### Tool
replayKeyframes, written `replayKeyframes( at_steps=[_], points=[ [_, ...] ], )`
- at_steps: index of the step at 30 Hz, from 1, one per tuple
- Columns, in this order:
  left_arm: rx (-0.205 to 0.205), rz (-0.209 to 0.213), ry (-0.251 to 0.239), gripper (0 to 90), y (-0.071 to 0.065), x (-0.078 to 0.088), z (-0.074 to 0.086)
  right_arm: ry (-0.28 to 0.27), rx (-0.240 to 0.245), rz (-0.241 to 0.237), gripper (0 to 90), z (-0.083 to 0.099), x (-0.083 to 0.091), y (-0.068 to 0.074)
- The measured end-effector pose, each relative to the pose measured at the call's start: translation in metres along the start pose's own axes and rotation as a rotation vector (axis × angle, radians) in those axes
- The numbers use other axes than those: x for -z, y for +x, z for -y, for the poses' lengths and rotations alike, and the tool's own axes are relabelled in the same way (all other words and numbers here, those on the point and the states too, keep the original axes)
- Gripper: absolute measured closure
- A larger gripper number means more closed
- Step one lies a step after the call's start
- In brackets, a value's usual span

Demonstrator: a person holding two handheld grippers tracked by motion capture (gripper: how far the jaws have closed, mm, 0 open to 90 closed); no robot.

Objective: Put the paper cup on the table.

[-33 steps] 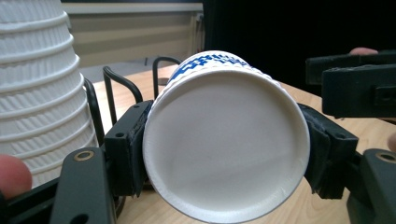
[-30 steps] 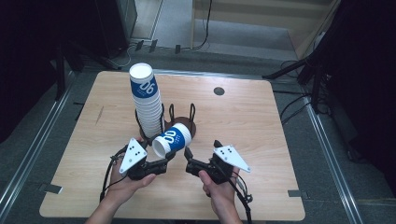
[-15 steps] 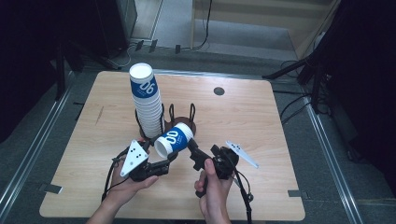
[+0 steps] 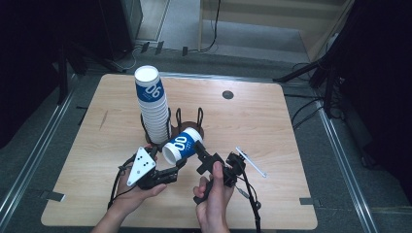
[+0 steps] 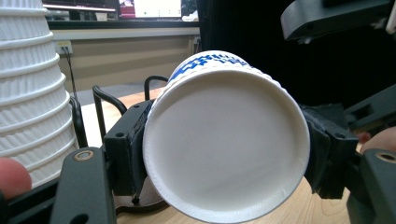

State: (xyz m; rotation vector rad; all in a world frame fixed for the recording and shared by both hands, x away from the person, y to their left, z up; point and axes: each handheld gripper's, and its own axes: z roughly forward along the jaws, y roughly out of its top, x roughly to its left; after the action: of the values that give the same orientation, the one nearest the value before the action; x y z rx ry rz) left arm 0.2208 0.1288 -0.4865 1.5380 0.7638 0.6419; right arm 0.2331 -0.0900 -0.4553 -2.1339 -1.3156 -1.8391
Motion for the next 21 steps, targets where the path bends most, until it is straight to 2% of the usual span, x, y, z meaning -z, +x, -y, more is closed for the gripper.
replayKeyframes(
  at_steps=[3, 5, 10, 21],
  points=[
    [-0.004, 0.003, -0.003, 28.9, -0.001, 0.0, 0.0, 0.025, -0.054, -0.015, 0.0, 0.0, -0.003, -0.003],
    [-0.003, 0.006, -0.005, 28.9, -0.002, 0.0, 0.0, 0.035, -0.074, -0.016, 0.0, 0.001, -0.005, -0.005],
    [-0.002, 0.012, -0.009, 29.0, -0.002, -0.001, 0.0, 0.055, -0.14, -0.053, 0.0, 0.002, -0.01, -0.006],
    [0.001, 0.02, -0.027, 29.0, -0.005, -0.001, 0.0, 0.105, -0.225, -0.113, 0.0, 0.003, -0.02, -0.006]
  ],
)
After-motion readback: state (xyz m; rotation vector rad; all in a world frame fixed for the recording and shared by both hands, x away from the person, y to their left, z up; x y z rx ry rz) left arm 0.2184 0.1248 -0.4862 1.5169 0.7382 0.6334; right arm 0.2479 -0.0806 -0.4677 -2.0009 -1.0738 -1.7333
